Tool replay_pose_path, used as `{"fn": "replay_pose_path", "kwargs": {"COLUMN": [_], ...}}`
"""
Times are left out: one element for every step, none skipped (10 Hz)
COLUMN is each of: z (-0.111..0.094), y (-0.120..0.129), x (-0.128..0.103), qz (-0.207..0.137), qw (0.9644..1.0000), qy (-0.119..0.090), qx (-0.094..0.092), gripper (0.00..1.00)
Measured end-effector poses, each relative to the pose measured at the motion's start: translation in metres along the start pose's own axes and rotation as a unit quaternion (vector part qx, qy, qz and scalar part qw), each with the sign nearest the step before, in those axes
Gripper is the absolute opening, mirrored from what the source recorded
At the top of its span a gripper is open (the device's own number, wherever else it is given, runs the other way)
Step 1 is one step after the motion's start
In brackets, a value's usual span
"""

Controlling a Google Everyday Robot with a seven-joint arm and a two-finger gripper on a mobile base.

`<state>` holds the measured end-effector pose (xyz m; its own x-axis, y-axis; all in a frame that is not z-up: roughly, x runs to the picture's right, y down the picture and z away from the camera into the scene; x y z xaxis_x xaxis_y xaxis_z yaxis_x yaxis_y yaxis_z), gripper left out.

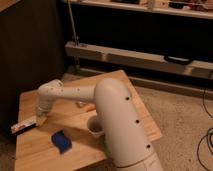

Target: Place the eraser on the white sponge

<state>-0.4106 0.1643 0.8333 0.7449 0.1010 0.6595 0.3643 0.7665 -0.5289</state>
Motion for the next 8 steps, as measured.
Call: {"fn": "replay_pose_path", "kwargs": {"z": [-0.008, -0.019, -0.028, -0.036, -0.041, -0.043, -0.048, -0.055], "y": [0.006, 0.017, 0.03, 0.045, 0.058, 0.072, 0.091, 0.104], "x": [-0.012, -0.026, -0.031, -0.03, -0.028, -0.025, -0.022, -0.016], "qz": [-0.012, -0.023, -0.025, -0.021, -0.014, -0.005, 0.009, 0.023], "qw": [0.9998, 0.9991, 0.9984, 0.9978, 0.9973, 0.997, 0.9963, 0.9952], "qy": [-0.011, -0.027, -0.039, -0.049, -0.054, -0.057, -0.059, -0.06], "qx": [0.008, 0.021, 0.031, 0.041, 0.048, 0.053, 0.061, 0.074], "gripper": [0.0, 0.0, 0.0, 0.0, 0.0, 0.0, 0.0, 0.0]}}
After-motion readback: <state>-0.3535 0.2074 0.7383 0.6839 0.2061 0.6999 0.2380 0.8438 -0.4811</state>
